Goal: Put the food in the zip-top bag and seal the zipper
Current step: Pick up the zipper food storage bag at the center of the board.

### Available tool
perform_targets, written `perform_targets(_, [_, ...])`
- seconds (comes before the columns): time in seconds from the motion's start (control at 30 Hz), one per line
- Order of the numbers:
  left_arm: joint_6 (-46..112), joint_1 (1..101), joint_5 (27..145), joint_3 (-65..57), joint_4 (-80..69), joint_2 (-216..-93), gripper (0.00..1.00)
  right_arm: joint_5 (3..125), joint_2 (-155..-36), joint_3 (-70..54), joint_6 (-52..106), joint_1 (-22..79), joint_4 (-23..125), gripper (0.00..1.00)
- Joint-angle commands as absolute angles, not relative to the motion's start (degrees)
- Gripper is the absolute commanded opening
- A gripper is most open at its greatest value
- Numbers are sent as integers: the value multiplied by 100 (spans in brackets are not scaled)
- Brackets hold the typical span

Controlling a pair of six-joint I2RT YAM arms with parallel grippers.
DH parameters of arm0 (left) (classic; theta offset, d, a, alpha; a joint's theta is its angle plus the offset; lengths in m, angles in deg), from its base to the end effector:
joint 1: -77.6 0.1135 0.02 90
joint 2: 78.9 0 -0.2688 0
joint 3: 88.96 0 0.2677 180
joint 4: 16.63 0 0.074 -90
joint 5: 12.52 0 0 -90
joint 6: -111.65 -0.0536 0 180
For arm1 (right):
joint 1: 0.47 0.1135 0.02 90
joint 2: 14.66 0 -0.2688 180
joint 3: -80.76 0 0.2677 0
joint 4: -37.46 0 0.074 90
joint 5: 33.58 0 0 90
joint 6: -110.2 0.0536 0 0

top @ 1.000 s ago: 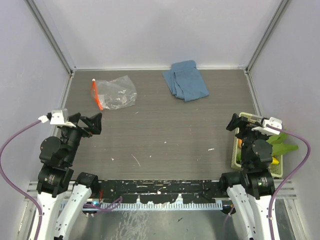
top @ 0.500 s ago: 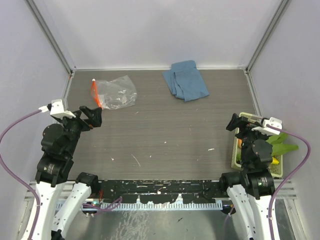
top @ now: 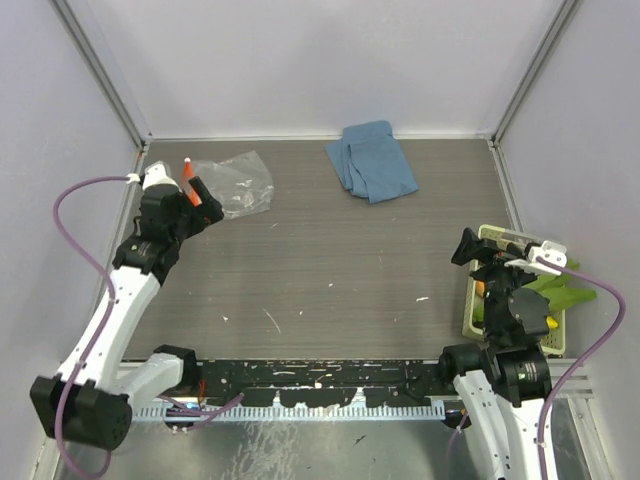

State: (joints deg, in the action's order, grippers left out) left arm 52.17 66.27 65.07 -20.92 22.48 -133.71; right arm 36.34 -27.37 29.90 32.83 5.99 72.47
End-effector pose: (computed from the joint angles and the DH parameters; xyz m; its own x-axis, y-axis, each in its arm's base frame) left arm 0.2370 -0.0357 0.3393 -0.3698 -0.4317 -0.8227 -0.2154 0.9012 -0.3761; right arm 0.0939 -0.0079 0.3448 0.1045 0.2185 -0.9702 0.2174 0.9470 0.2367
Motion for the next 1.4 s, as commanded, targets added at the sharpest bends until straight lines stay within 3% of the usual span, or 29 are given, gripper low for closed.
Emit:
perform_targets(0.0, [5843,7128,6636,-2258,1435,-13855,98,3675,-2541,2961,3290,670,6930,100])
perform_targets(0.43, [6964,8721,8510,-2666,-785,-15750,100,4020,-2320,3025,3099,762,6891,100])
perform_targets(0.67, [7342,9010,9203,-2291,-1393,-17148,89,4296,-2323,3053,3032,768,6820,100])
perform_targets(0.93, [7320,9029,9533,-1991,-1805,-17893,62,4342,-2418,3055,3000,767,6825,100])
perform_targets(1.37, [7327,9026,9857,-2066,-2428,-18158,2,4886,-2906,2954,3134,769,6838,100])
